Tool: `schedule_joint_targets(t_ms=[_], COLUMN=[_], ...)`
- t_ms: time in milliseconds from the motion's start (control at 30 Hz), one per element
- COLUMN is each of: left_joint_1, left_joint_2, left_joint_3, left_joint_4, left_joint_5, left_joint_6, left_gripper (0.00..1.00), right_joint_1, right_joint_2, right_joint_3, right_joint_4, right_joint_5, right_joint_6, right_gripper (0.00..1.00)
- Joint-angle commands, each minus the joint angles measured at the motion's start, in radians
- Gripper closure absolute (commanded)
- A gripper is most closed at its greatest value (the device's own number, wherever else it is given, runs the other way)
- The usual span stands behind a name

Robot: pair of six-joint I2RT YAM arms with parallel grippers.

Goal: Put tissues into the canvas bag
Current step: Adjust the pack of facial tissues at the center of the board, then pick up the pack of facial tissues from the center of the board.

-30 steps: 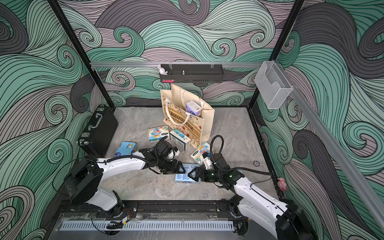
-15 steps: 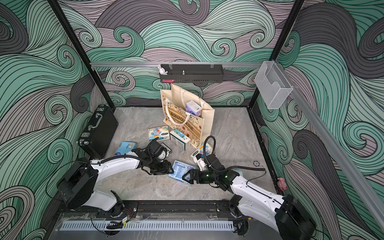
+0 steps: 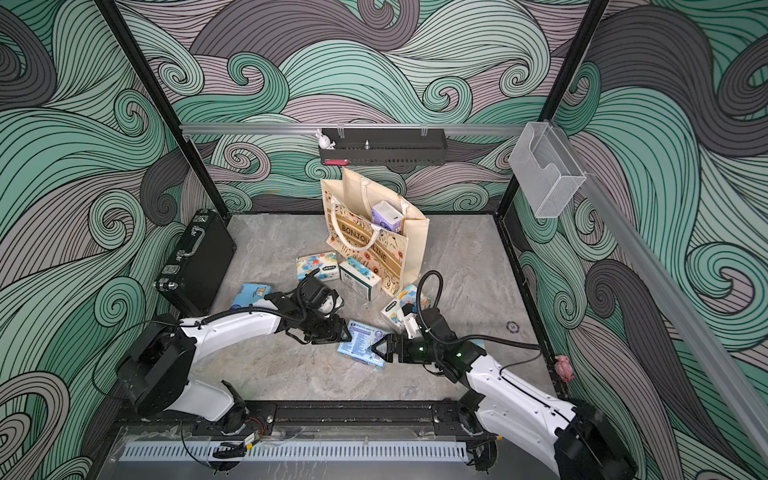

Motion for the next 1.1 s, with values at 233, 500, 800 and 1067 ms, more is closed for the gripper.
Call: schedule_joint_targets(t_ms=[233,500,800,1067], left_joint_1=[0.010,0.046,0.076,0.099], left_joint_2=[0.047,0.052,0.062,0.058], left_joint_3=[0.018,-0.081,-0.151,-0.185], left_joint_4=[0.025,0.086,0.136,0.144], left_joint_5=[0.010,0.020,0.027,0.021], left_joint_6=[0.026,0.026,0.024,0.029], left_gripper=[0.52,0.60,0.65,0.65], right_joint_1=[-0.014,-0.020,-0.020,-0.029], right_joint_2=[0.033,0.105,0.185,0.244], right_joint_3=[-0.027,-0.043,-0.049,-0.050], right_joint_4=[0.074,0.171,0.266,0.344], right_joint_5=[0.001,-0.015,-0.037,-0.027], right_joint_6=[0.020,0.048,0.074,0.107], right_gripper=[0.01,0.01,0.01,0.01])
